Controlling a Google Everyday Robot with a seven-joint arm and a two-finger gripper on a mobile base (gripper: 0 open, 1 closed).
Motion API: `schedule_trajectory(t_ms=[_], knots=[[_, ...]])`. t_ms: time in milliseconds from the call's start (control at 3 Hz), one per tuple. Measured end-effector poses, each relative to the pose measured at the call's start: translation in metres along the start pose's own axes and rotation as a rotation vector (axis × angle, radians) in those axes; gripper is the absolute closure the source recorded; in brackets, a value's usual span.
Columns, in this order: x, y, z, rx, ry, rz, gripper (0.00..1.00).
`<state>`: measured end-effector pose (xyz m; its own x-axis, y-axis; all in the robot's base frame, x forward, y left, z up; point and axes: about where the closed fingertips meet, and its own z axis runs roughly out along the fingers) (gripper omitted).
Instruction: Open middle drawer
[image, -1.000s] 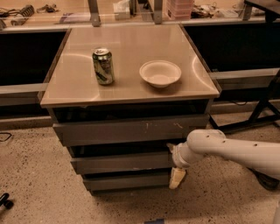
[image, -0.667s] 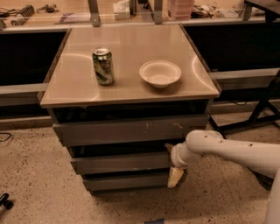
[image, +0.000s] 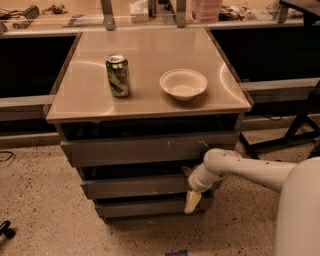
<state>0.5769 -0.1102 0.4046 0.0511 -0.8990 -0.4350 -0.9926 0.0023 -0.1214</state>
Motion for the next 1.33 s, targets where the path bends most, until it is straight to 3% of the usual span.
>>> schedule_trajectory(t_ms=[333,1000,1333], knots=[[0.000,0.000,0.000,-0.002,0.000,0.000,0.00],[-0.002,0.027,-0.001,-0.156,0.015,0.037,0.00],[0.000,0.042,-0.007,-0.205,0.024,0.063,0.00]])
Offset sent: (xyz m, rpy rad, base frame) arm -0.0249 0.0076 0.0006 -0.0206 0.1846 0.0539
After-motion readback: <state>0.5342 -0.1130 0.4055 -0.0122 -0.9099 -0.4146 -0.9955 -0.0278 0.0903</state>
